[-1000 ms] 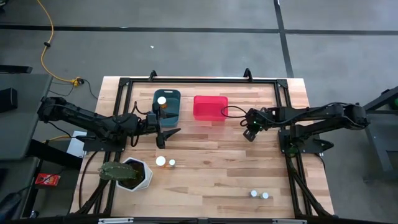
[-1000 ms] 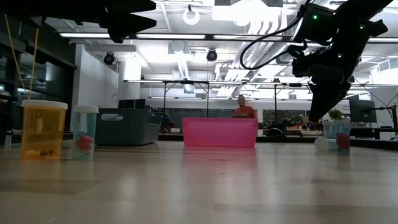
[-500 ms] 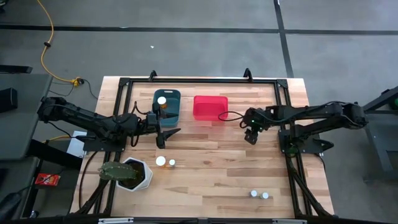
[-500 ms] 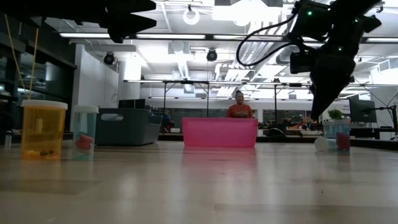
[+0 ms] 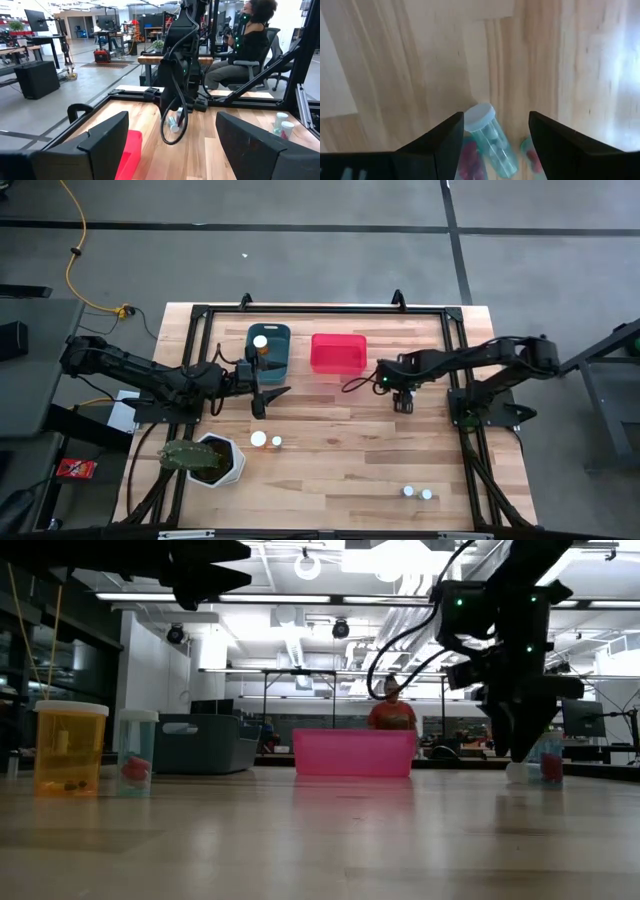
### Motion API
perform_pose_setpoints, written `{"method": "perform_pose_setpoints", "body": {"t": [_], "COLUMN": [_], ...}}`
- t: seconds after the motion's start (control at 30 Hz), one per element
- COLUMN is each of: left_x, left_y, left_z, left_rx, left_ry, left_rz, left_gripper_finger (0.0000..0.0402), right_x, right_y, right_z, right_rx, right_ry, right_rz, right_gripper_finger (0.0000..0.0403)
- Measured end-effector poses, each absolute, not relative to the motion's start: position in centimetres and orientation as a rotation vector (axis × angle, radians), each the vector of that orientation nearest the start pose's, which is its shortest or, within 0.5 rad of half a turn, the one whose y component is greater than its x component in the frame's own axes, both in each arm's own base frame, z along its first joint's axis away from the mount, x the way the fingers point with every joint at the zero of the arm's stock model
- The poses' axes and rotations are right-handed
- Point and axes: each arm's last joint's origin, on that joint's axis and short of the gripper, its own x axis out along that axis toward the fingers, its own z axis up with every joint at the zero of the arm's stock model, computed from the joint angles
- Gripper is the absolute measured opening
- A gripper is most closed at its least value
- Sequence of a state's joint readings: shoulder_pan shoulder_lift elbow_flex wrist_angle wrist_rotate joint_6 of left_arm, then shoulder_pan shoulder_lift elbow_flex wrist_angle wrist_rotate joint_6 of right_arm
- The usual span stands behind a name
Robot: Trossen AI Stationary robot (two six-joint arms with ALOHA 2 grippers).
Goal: Pick and place medicine bottles into bin by pill shape (circle, oval)
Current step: Put the top green tablet bottle into the red bin
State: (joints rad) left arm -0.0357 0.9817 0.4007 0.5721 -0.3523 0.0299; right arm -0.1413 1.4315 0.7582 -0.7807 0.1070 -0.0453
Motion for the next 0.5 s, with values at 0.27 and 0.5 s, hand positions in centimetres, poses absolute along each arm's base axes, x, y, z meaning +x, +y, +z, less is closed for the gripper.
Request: {"method": "perform_pose_setpoints", "body": {"t": [0.27,0.5], "left_x": [20.6,20.6], "left_y": [0.3,0.3], "left_z": [23.8,23.8], "left_rx": [0.039,0.037], "left_ry": [0.015,0.014], "left_rz": [0.317,0.317], "left_gripper_finger": [0.0288,0.0288], "right_x": [22.0,22.4], "right_y": [-3.4,-3.5], "right_z": [15.5,14.5], "right_rx": [-0.046,-0.059], "right_ry": [1.529,1.564], "right_rz": [-0.111,-0.092], "right_gripper_finger": [0.0217,0.0217]}}
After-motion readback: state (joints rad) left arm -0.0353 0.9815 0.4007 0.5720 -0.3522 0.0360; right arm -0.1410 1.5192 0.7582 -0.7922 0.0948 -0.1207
